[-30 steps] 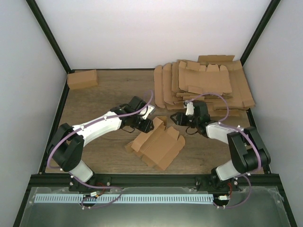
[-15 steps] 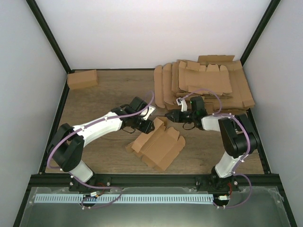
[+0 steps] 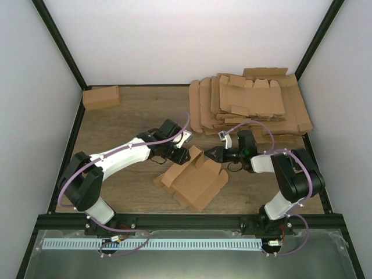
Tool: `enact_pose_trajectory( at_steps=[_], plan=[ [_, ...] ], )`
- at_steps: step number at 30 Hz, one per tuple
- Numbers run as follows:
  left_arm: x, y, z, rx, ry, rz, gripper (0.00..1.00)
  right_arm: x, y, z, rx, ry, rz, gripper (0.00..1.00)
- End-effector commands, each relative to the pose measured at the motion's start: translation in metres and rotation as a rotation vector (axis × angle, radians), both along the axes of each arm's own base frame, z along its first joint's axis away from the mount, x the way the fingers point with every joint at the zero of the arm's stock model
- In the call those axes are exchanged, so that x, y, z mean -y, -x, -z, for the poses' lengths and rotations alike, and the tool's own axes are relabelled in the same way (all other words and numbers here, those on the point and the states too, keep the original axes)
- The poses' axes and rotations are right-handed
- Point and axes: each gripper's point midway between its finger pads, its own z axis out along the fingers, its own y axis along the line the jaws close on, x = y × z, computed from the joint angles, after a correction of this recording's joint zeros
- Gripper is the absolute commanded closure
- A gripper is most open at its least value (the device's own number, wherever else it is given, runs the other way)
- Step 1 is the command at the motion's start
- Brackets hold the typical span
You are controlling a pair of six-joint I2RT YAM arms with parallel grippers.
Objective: Fold the paper box
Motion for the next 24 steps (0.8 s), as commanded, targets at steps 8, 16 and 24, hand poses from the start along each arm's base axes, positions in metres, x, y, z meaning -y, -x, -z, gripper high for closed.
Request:
enact_pose_trajectory(
  at_steps=[8, 16, 24],
  plan=[
    [0.006, 0.008, -0.010, 0.010, 0.032, 0.047, 0.59, 0.004, 0.010, -0.030, 0.210, -0.041, 0.008, 0.56],
    [0.006, 0.009, -0.010, 0.011, 0.029, 0.053, 0.59, 0.003, 0.007, -0.025, 0.255, -0.022, -0.011, 0.51],
    [0.013, 0.009, -0.013, -0.004, 0.066, 0.055, 0.59, 0.003, -0.004, -0.019, 0.331, 0.047, 0.031, 0.43]
  ],
)
